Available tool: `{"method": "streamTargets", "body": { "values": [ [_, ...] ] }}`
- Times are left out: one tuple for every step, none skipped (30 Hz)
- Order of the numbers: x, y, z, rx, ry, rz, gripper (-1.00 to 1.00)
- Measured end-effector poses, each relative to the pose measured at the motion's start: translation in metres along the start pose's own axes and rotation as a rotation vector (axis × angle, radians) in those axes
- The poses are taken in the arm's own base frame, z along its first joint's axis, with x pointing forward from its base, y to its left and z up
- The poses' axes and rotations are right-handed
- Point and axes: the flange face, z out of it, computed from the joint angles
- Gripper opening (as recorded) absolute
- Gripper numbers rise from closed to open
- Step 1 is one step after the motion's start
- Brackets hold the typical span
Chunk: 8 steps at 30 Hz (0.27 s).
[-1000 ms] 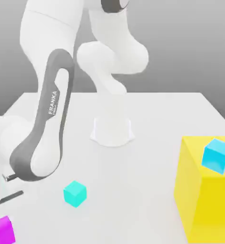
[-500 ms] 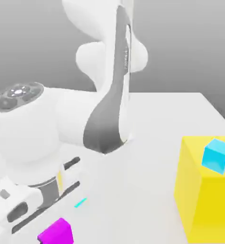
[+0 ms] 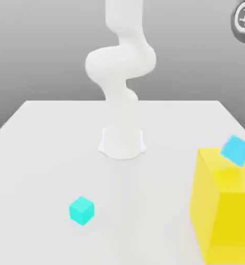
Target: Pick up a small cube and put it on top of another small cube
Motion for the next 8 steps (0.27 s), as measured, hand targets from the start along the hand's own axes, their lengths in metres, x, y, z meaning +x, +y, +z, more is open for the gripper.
{"method": "streamTargets", "body": {
  "values": [
    [-0.01, 0.001, -0.002, 0.009, -0.012, 0.013, -1.0],
    [-0.015, 0.002, 0.006, 0.013, -0.018, 0.02, -1.0],
    [-0.018, 0.002, 0.018, 0.015, -0.021, 0.024, -1.0],
    [-0.019, 0.002, 0.033, 0.016, -0.023, 0.025, -1.0],
    [-0.021, 0.002, 0.046, 0.017, -0.024, 0.026, 1.0],
    [-0.021, 0.002, 0.046, 0.017, -0.024, 0.026, 1.0],
    [-0.021, 0.002, 0.046, 0.017, -0.024, 0.026, 1.0],
    [-0.021, 0.002, 0.046, 0.017, -0.024, 0.026, 1.0]
  ]
}}
